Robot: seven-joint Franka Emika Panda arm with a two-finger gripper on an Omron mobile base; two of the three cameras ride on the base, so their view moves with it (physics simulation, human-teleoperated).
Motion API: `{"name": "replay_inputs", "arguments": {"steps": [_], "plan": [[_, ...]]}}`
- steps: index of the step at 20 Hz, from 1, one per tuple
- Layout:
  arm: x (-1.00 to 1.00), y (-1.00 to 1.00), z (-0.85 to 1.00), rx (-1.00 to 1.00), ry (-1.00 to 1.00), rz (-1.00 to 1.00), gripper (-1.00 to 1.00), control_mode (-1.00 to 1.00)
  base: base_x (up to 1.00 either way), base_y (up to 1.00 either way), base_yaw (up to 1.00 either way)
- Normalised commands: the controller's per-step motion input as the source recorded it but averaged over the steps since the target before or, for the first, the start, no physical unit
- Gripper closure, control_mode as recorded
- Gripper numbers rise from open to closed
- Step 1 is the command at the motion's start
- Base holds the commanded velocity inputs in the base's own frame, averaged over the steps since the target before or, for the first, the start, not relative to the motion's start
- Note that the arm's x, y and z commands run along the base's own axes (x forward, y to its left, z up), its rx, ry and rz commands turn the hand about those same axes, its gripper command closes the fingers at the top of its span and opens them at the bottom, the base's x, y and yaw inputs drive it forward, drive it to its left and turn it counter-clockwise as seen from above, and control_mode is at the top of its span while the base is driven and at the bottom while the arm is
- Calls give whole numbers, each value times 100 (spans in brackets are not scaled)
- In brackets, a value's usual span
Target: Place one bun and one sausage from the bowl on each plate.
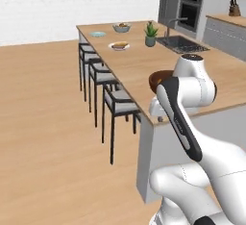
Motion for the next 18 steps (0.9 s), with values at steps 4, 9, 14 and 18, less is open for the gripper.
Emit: {"name": "replay_inputs", "arguments": {"steps": [4, 9, 14, 18], "plan": [[0, 0, 0, 0, 0, 0, -100, 100, 3, -99, 25], [0, 0, 0, 0, 0, 0, -100, 100, 20, -90, 2], [0, 0, 0, 0, 0, 0, -100, 100, 35, -46, 0], [0, 0, 0, 0, 0, 0, -100, 100, 62, -6, 0]]}}
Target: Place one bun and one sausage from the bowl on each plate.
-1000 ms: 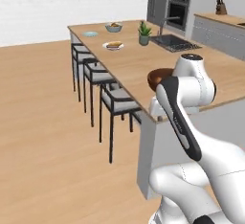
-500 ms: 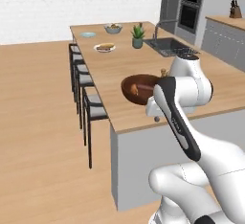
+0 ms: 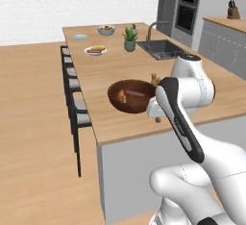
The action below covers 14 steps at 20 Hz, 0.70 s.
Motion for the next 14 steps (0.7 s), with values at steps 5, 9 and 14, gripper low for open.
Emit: {"name": "replay_inputs", "arguments": {"steps": [5, 9, 14], "plan": [[0, 0, 0, 0, 0, 0, -100, 100, 79, 0, 7], [0, 0, 0, 0, 0, 0, -100, 100, 57, -14, 20], [0, 0, 0, 0, 0, 0, -100, 100, 25, -22, 20]]}}
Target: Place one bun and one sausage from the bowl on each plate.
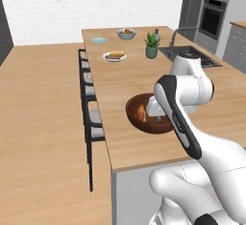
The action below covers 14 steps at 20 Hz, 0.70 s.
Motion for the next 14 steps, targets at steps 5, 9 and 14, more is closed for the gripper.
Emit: {"name": "replay_inputs", "arguments": {"steps": [5, 9, 14], "plan": [[33, -23, -6, 5, 0, -5, -100, -100, 8, -11, 0], [80, -44, -7, 12, 0, -9, -100, -100, 0, 0, 0], [100, -7, -17, 5, 0, -4, -100, -100, 0, 0, 0]]}}
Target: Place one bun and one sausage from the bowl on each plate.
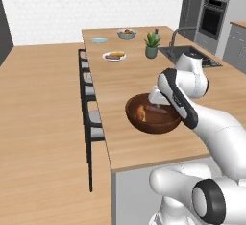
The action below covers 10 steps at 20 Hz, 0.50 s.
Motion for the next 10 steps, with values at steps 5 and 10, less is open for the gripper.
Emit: {"name": "replay_inputs", "arguments": {"steps": [5, 10], "plan": [[85, 1, -32, 0, 0, -7, -100, -100, 0, 0, 0], [72, 12, -58, 0, 0, -12, -100, -100, 0, 0, 0]]}}
